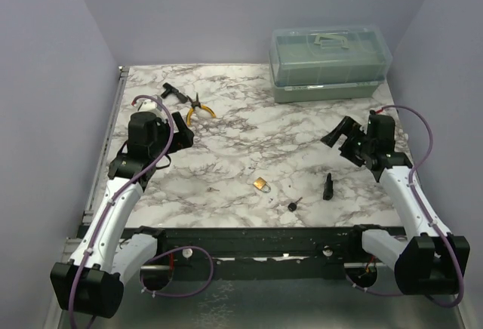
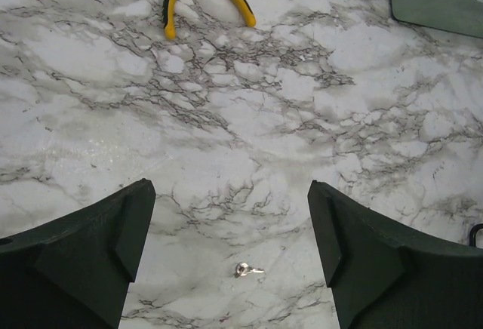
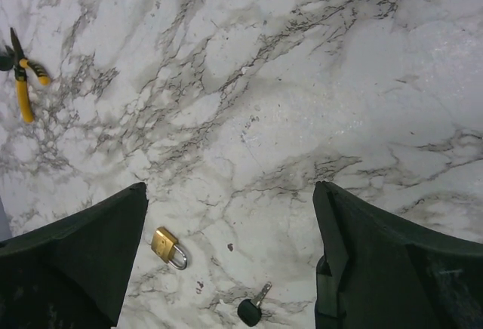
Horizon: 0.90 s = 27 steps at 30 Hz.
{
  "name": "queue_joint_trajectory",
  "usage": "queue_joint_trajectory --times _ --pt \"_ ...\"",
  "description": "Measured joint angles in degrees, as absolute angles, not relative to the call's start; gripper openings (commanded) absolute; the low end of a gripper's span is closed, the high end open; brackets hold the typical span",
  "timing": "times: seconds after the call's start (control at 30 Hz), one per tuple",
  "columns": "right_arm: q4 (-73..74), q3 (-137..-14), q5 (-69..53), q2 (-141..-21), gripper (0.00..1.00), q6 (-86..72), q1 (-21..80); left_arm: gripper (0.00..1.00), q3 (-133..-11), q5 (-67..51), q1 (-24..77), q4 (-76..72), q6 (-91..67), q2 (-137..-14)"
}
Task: Unlock with the key
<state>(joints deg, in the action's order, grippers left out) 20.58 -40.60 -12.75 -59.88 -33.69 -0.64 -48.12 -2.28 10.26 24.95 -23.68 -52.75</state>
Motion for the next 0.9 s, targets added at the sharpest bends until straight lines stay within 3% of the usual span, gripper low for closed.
queue_joint_trajectory --times 0.3,0.9 --pt "33.4 -48.0 -8.5 -61.8 1.0 -36.8 -0.6 0.89 -48.1 -3.1 11.0 24.9 -23.7 -53.3" --pt "44.3 -44.9 -8.3 -61.4 1.0 -39.9 1.9 0.88 -48.1 -3.6 11.4 24.9 -23.7 -53.6"
